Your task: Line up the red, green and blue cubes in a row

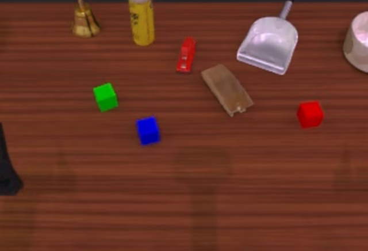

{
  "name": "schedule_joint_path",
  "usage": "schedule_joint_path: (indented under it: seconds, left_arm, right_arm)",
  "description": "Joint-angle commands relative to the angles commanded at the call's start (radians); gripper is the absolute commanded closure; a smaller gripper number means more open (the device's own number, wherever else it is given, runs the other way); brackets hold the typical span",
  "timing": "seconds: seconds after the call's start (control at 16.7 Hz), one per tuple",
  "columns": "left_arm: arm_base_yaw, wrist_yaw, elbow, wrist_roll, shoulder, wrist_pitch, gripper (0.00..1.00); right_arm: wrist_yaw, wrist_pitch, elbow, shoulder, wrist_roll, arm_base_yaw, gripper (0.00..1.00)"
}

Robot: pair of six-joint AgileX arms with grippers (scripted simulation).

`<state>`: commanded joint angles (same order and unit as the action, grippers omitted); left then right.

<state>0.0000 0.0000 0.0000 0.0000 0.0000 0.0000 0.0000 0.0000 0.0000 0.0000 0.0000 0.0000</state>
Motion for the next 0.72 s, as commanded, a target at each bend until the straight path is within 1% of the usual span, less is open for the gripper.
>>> schedule_joint_path:
  seconds: [0.18,0.36,0.54,0.72]
  left_arm:
    - [0.0,0.0,0.0,0.0,0.0,0.0,0.0]
    - [0.0,0.0,0.0,0.0,0.0,0.0,0.0]
    - [0.0,0.0,0.0,0.0,0.0,0.0,0.0]
    - [0.0,0.0,0.0,0.0,0.0,0.0,0.0]
  right_arm:
    - [-0.001,-0.007,0.01,0.01,0.001,0.002,0.0]
    - [-0.004,-0.066,0.102,0.102,0.008,0.018,0.0]
    - [-0.004,-0.177,0.282,0.29,0.019,0.04,0.0]
    - [-0.002,-0.324,0.519,0.571,0.03,0.068,0.0]
